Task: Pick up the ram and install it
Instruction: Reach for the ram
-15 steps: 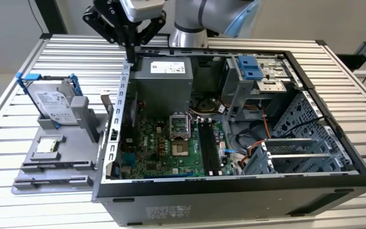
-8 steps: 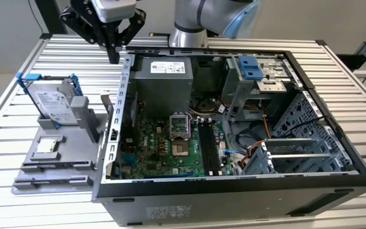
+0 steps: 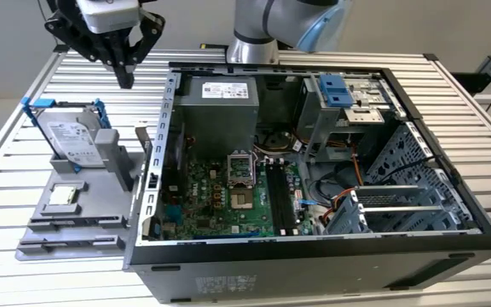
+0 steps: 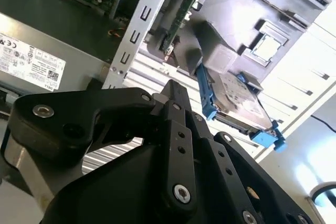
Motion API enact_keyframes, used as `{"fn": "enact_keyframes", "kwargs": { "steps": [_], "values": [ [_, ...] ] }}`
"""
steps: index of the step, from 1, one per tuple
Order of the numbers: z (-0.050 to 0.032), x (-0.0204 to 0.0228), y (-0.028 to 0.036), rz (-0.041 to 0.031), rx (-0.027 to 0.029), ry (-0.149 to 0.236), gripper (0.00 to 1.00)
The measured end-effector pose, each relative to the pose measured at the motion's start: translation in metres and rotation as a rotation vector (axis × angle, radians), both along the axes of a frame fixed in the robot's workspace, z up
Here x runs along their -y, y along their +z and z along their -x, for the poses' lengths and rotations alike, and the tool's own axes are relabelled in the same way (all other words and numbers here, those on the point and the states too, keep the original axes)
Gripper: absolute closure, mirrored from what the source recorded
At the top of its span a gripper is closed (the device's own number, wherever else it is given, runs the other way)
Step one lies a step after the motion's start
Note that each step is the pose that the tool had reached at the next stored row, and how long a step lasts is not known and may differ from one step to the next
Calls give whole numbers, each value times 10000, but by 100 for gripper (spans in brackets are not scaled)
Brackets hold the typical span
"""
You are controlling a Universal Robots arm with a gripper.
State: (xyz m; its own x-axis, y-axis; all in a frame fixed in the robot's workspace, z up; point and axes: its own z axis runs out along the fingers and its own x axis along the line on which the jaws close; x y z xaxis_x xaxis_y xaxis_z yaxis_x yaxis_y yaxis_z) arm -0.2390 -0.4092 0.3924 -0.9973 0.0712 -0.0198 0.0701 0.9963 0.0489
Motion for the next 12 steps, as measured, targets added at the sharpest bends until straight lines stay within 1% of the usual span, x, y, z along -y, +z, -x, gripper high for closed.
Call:
{"fn": "enact_keyframes", "kwargs": {
  "steps": [5,9,12],
  "values": [
    [186,22,0,1,-1,0,100],
    [272,26,-3,0,1,0,100],
    [349,37,-4,1,-1,1,100]
  ]
}}
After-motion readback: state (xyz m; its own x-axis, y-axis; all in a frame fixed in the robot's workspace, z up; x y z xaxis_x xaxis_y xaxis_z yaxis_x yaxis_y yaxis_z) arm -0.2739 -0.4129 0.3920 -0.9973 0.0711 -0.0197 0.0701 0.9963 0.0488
